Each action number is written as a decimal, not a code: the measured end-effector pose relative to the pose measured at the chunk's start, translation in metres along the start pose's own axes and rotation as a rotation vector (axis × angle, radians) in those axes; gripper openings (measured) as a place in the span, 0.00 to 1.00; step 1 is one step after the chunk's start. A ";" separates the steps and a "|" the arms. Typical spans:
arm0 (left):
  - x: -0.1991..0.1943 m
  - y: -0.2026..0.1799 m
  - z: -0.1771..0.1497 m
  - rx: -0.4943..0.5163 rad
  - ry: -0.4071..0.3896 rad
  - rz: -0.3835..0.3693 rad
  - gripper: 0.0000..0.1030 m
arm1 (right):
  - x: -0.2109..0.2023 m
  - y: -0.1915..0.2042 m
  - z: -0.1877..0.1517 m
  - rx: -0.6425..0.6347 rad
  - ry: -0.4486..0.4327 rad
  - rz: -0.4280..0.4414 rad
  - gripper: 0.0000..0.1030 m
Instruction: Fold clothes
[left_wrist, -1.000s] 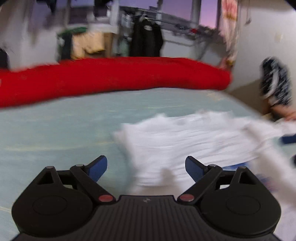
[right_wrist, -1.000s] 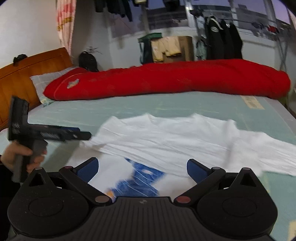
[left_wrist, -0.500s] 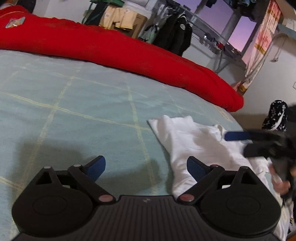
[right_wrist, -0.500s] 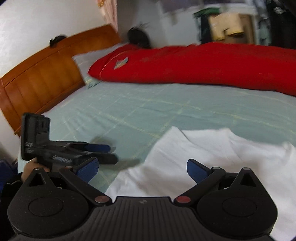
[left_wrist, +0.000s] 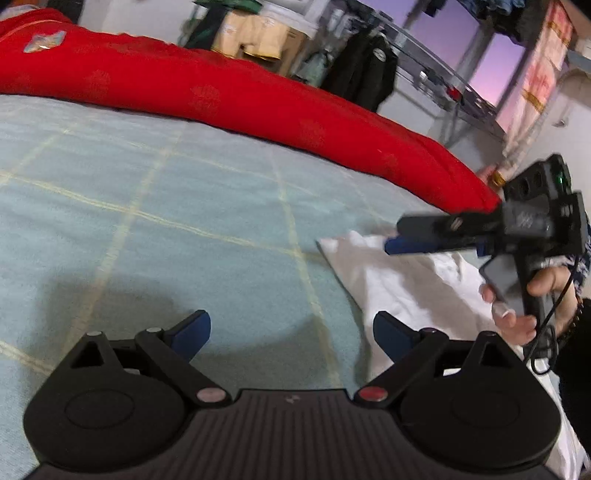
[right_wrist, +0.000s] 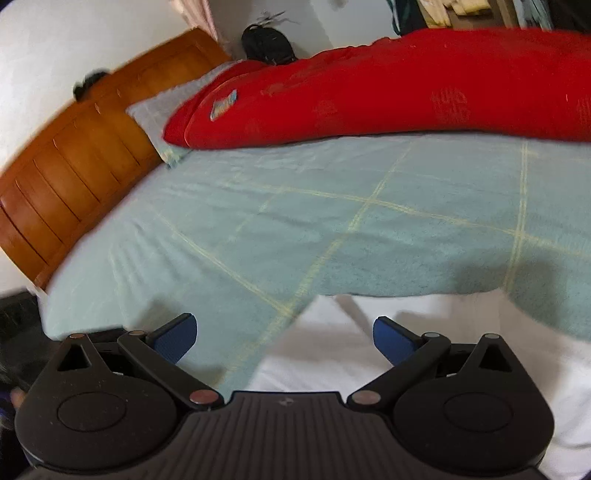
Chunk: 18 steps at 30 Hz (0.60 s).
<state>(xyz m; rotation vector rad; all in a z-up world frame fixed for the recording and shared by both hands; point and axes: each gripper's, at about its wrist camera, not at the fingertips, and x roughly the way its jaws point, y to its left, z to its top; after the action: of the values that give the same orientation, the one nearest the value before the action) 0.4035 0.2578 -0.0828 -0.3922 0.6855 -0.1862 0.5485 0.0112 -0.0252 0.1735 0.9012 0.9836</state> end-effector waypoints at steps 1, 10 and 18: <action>0.001 -0.002 0.000 0.007 0.006 -0.025 0.92 | -0.002 0.001 -0.001 0.013 -0.001 0.033 1.00; 0.003 -0.018 -0.001 0.073 0.011 -0.117 0.92 | 0.046 0.011 -0.008 0.064 0.098 0.013 1.00; 0.002 -0.027 -0.001 0.102 -0.003 -0.180 0.93 | 0.037 0.019 -0.001 0.057 0.019 -0.034 1.00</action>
<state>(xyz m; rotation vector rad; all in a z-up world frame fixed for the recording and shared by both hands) 0.4037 0.2324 -0.0733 -0.3561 0.6351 -0.3893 0.5441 0.0508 -0.0382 0.1968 0.9480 0.9294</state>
